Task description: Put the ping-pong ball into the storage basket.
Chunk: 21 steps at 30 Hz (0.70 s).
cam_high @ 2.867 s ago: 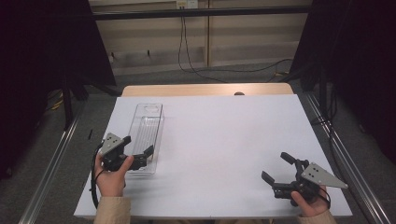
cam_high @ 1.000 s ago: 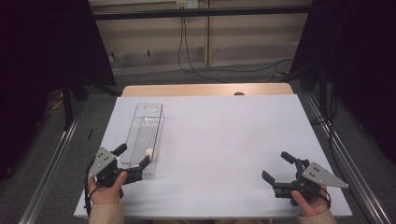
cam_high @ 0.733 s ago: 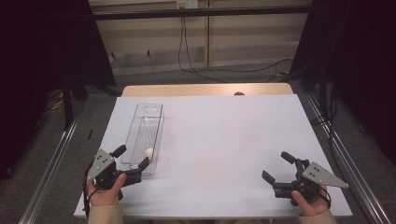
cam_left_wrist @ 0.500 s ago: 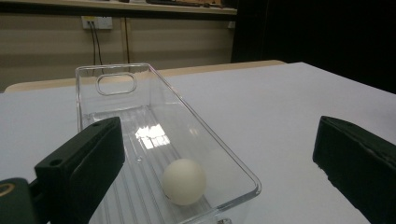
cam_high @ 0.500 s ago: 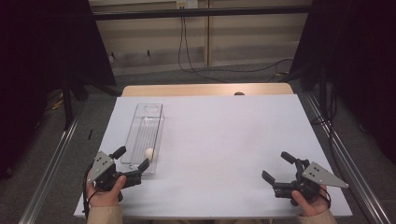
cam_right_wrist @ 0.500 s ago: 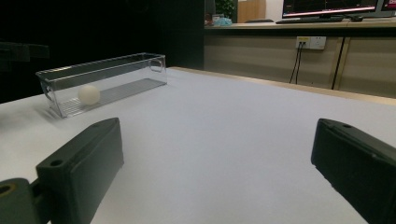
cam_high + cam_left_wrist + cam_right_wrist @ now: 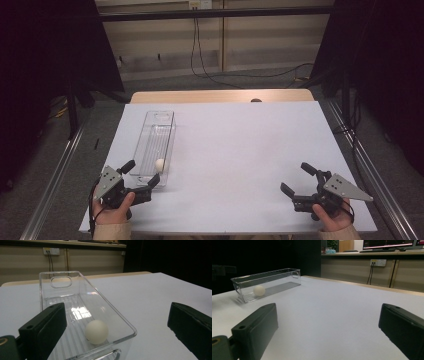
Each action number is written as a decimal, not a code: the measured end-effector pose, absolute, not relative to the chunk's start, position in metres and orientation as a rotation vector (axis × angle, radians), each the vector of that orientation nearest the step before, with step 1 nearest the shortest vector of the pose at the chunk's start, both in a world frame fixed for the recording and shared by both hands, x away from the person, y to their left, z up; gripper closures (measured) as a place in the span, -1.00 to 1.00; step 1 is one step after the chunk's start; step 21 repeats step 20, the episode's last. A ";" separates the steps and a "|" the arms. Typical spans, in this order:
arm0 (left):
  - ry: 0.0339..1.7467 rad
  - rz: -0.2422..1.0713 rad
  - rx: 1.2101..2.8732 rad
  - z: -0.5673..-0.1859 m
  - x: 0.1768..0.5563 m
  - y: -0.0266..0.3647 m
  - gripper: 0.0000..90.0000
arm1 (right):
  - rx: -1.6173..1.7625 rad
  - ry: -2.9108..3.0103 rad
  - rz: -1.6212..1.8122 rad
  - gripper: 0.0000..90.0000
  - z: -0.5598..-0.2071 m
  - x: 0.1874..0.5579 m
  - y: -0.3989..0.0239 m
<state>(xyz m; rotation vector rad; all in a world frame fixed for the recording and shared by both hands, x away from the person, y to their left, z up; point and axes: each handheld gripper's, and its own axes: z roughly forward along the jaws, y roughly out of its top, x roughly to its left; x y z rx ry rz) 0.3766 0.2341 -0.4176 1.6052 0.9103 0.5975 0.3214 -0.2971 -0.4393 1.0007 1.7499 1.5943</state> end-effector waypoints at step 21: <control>0.924 0.596 1.580 -0.423 0.375 0.232 -0.95 | 1.001 1.748 1.589 -0.96 -0.440 0.321 -0.298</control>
